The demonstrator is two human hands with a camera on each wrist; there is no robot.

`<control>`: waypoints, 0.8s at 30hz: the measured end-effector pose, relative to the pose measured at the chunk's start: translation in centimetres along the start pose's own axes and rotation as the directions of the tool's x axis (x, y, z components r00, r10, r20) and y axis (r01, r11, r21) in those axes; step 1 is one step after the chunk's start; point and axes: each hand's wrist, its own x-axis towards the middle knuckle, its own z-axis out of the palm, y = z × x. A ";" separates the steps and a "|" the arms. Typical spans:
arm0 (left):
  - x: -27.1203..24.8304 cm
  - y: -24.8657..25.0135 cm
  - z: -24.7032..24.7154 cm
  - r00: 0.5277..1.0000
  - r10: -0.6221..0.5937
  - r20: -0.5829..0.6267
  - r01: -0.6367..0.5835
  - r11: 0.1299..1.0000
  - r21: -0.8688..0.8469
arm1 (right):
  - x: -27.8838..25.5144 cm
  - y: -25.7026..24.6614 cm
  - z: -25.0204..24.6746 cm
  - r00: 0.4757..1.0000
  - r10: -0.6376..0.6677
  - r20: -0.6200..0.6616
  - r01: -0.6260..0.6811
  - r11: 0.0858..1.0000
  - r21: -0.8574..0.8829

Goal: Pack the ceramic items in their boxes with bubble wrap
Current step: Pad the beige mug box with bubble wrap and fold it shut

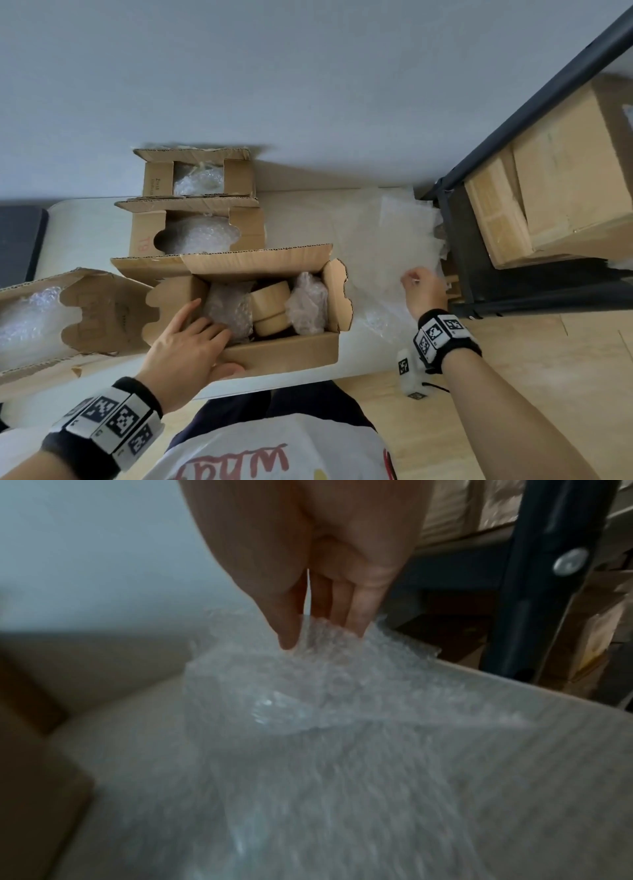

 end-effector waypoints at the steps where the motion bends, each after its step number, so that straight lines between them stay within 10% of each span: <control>1: 0.0 0.0 -0.1 1.000 0.005 0.004 -0.005 1.000 -0.008 | 0.0 0.0 -1.1 0.999 -0.003 -0.042 0.005 0.998 0.060; 12: 0.3 0.4 -6.5 0.991 -0.129 -0.046 0.091 0.868 -0.489 | -6.0 -8.8 -12.9 0.911 -0.278 -0.306 0.408 0.718 0.564; 18: 2.8 0.3 -15.3 0.934 -0.249 -0.257 -0.061 0.597 -0.800 | -9.1 -15.7 -13.9 0.884 -0.463 -0.069 0.298 0.443 0.846; 24: 3.9 1.3 -18.5 0.965 -0.138 -0.223 -0.151 0.405 -0.902 | -11.1 -19.2 -11.8 0.748 -0.651 0.130 0.261 0.469 0.844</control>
